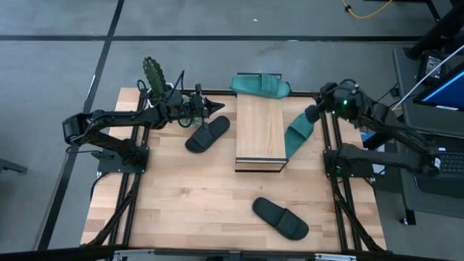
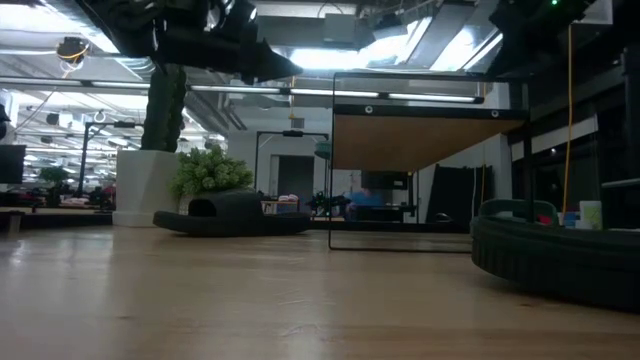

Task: Pick and place slides into the shelf
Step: Put the green slide on the shelf

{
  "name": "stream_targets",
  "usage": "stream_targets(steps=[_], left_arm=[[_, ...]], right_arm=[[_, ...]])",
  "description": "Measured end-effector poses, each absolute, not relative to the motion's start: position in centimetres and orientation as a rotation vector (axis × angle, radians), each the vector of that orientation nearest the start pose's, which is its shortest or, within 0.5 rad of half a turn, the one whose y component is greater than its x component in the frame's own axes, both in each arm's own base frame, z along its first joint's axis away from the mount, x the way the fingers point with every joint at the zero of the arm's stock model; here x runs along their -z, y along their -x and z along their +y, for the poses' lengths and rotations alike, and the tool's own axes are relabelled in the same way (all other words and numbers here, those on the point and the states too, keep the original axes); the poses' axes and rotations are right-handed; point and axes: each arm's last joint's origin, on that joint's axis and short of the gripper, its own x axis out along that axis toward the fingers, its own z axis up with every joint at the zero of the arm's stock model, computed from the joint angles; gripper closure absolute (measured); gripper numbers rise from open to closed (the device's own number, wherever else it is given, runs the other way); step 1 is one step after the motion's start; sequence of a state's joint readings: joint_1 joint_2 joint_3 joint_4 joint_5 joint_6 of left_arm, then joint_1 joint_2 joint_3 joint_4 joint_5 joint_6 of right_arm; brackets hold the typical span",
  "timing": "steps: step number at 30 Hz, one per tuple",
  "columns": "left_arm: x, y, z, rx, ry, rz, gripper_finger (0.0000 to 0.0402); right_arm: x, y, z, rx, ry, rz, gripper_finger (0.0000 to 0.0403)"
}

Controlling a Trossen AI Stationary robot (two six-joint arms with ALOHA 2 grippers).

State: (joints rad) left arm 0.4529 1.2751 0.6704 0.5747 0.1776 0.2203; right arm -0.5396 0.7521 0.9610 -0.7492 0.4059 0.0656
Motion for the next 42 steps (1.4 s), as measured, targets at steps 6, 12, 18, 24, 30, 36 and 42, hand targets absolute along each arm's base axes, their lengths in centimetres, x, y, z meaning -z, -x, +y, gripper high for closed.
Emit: stream_targets(steps=[6, 12, 18, 24, 30, 36, 42], left_arm=[[-26.2, -24.8, 11.9, -0.282, -0.206, 0.071, 0.0402], [-26.1, -24.7, 12.0, -0.287, -0.204, 0.078, 0.0402], [-26.1, -24.5, 12.4, -0.303, -0.202, 0.083, 0.0401], [-26.1, -24.5, 12.4, -0.302, -0.202, 0.084, 0.0402], [-26.1, -24.5, 12.4, -0.302, -0.202, 0.084, 0.0401], [-26.1, -24.5, 12.4, -0.303, -0.199, 0.083, 0.0401], [-26.1, -24.5, 12.4, -0.303, -0.198, 0.083, 0.0401]], right_arm=[[-34.2, -11.3, -11.2, 0.842, -0.124, 0.649, 0.0402], [-33.7, -10.6, -14.6, 0.688, -0.206, 0.713, 0.0402], [-32.2, -9.3, -17.9, 0.631, -0.411, 0.861, 0.0402], [-31.2, -9.2, -20.3, 0.545, -0.541, 0.957, 0.0399], [-28.8, -9.7, -21.6, 0.432, -0.628, 1.104, 0.0397], [-26.3, -10.3, -23.0, 0.367, -0.731, 1.196, 0.0396], [-25.1, -10.7, -24.0, 0.361, -0.745, 1.206, 0.0395]])
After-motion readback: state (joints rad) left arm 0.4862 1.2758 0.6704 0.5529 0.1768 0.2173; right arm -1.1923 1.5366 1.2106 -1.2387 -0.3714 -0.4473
